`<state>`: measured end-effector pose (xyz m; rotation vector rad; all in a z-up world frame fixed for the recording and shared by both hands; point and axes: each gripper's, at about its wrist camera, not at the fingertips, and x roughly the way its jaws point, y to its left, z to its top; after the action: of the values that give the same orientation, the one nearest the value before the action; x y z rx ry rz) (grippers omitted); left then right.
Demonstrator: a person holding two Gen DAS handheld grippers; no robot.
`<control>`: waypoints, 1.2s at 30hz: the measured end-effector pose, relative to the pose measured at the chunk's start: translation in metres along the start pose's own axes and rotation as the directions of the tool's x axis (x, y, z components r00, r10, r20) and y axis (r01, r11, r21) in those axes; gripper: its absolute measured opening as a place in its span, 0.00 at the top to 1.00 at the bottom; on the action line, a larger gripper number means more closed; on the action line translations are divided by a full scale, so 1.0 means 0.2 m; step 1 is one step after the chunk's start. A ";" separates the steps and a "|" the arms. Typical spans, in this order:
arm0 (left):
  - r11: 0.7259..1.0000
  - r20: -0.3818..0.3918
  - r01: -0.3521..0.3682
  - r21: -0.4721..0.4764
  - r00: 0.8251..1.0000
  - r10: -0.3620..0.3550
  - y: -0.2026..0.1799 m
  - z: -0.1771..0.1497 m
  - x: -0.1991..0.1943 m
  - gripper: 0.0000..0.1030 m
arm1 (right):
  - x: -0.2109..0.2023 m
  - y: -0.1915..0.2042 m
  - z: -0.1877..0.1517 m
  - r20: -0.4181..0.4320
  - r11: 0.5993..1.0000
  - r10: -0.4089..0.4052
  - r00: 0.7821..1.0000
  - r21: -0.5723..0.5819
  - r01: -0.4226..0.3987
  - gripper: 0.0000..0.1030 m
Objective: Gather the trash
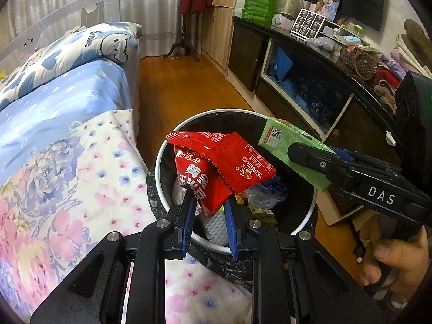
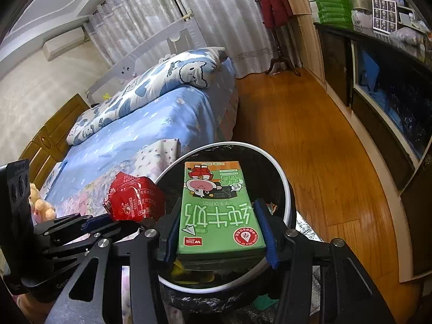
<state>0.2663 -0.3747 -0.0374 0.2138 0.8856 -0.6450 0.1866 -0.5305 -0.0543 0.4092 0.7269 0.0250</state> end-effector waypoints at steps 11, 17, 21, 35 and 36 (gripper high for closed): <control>1.000 -0.026 -0.002 0.006 1.000 0.002 -0.01 0.04 0.05 0.75 | 0.03 -0.01 0.04 -0.008 1.000 -0.005 1.000 0.008 0.006 0.51; 1.000 -0.002 0.000 -0.010 1.000 0.000 0.00 0.04 0.00 0.54 | 0.01 -0.03 0.06 0.013 0.998 0.004 1.000 0.058 -0.005 0.48; 0.999 0.028 0.007 -0.036 1.000 -0.006 0.04 -0.03 -0.09 0.49 | -0.03 -0.02 0.05 0.031 0.997 0.013 0.999 0.074 -0.015 0.47; 0.970 0.186 -0.032 -0.241 0.980 0.078 0.30 -0.53 -0.61 0.35 | -0.35 0.31 -0.20 0.134 0.996 0.071 0.988 0.040 -0.077 0.10; 0.967 0.194 -0.043 -0.253 0.976 0.094 0.31 -0.56 -0.65 0.33 | -0.37 0.35 -0.22 0.140 0.996 0.076 0.987 0.034 -0.081 0.08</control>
<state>0.1719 -0.2215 -0.0124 -0.0465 0.7476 -0.4764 0.1099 -0.4625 -0.0110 0.4729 0.5747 0.0558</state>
